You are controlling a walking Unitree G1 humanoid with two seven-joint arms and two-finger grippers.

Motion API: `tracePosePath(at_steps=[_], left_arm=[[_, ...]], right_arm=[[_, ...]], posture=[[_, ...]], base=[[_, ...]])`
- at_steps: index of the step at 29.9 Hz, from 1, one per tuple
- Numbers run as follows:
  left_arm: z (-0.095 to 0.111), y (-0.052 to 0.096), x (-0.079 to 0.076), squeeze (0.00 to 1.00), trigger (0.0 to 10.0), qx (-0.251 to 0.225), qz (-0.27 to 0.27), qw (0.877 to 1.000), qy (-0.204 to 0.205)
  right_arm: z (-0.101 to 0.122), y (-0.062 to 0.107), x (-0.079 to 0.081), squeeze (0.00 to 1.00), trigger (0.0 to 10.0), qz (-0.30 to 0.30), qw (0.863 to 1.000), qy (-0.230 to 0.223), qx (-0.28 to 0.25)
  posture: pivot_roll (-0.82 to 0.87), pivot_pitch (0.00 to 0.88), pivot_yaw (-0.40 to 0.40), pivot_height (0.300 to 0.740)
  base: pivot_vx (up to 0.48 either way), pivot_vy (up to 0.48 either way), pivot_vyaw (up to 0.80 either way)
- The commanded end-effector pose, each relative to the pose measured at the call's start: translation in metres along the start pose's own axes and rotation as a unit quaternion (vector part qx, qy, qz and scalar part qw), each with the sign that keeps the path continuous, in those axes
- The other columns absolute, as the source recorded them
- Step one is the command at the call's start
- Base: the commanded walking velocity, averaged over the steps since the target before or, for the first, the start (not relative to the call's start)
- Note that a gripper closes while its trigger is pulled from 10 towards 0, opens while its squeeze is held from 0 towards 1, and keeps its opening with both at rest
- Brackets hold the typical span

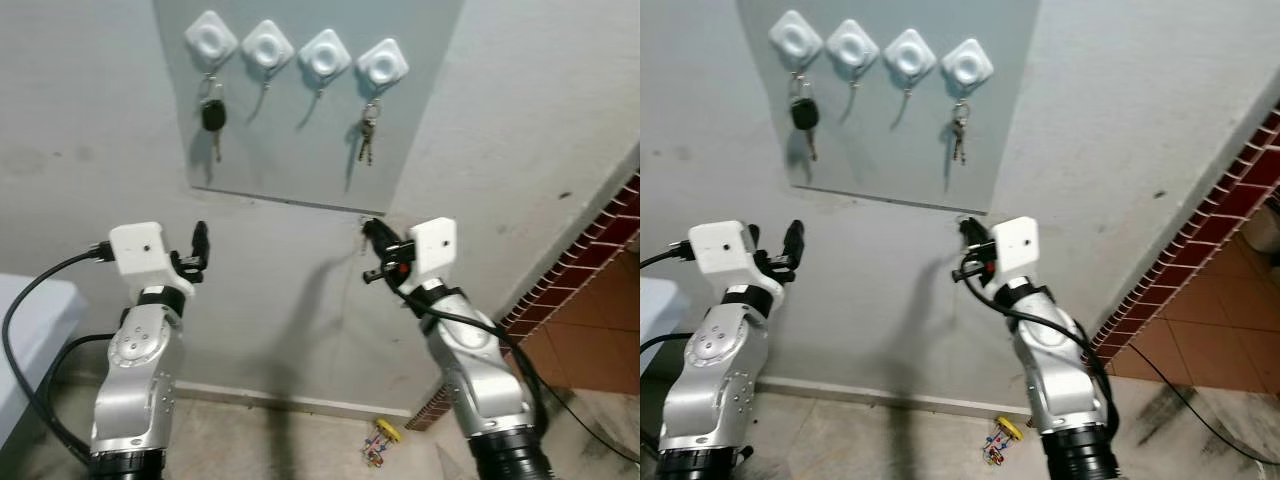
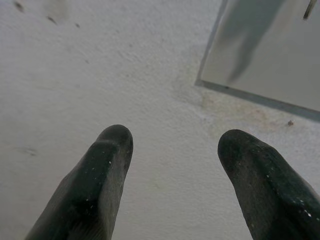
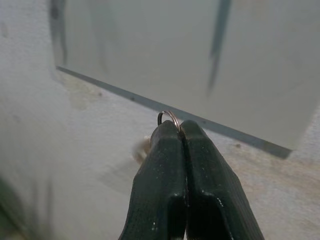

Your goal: Hang keys on a hook

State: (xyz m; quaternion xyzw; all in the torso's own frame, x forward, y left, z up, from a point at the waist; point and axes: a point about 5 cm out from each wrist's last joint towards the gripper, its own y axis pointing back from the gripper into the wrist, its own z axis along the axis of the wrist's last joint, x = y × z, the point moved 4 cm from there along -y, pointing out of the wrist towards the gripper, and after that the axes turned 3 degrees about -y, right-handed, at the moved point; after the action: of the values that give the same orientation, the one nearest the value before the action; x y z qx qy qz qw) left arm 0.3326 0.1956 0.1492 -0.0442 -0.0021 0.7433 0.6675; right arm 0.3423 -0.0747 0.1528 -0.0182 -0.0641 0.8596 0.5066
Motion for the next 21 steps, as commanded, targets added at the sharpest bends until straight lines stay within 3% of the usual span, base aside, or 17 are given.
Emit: tracePosePath(at_steps=[1,2,7,9,21], left_arm=[[0.01,0.0,-0.011,0.0,10.0,-0.016,-0.02,1.0,-0.003],[0.019,-0.001,-0.019,0.0,10.0,-0.033,-0.042,0.998,-0.025],[0.032,0.001,-0.037,0.0,10.0,-0.054,-0.094,0.994,-0.028],[0.045,0.001,-0.051,0.0,10.0,-0.073,-0.13,0.988,-0.04],[0.059,0.003,-0.067,0.0,10.0,-0.086,-0.179,0.979,-0.042]], right_arm=[[0.009,0.001,-0.006,0.0,10.0,0.0,1.0,0.005,-0.012],[0.013,0.0,-0.003,0.0,10.0,0.02,1.0,-0.002,-0.015],[0.027,-0.003,0.002,0.0,10.0,0.054,0.998,-0.002,-0.035],[0.04,-0.01,0.003,0.0,10.0,0.071,0.996,0.002,-0.052],[0.06,-0.019,0.011,0.0,10.0,0.11,0.991,0.007,-0.077]], posture=[[-0.05,0.007,-0.05,0.728],[-0.05,0.007,-0.05,0.728],[-0.05,0.01,-0.049,0.728],[-0.06,0.011,-0.048,0.728],[-0.06,0.016,-0.045,0.728]], base=[[0.0,0.0,0.0],[0.0,0.0,0.0],[0.0,0.0,0.0],[0.0,0.0,0.0],[0.0,0.0,0.0]])
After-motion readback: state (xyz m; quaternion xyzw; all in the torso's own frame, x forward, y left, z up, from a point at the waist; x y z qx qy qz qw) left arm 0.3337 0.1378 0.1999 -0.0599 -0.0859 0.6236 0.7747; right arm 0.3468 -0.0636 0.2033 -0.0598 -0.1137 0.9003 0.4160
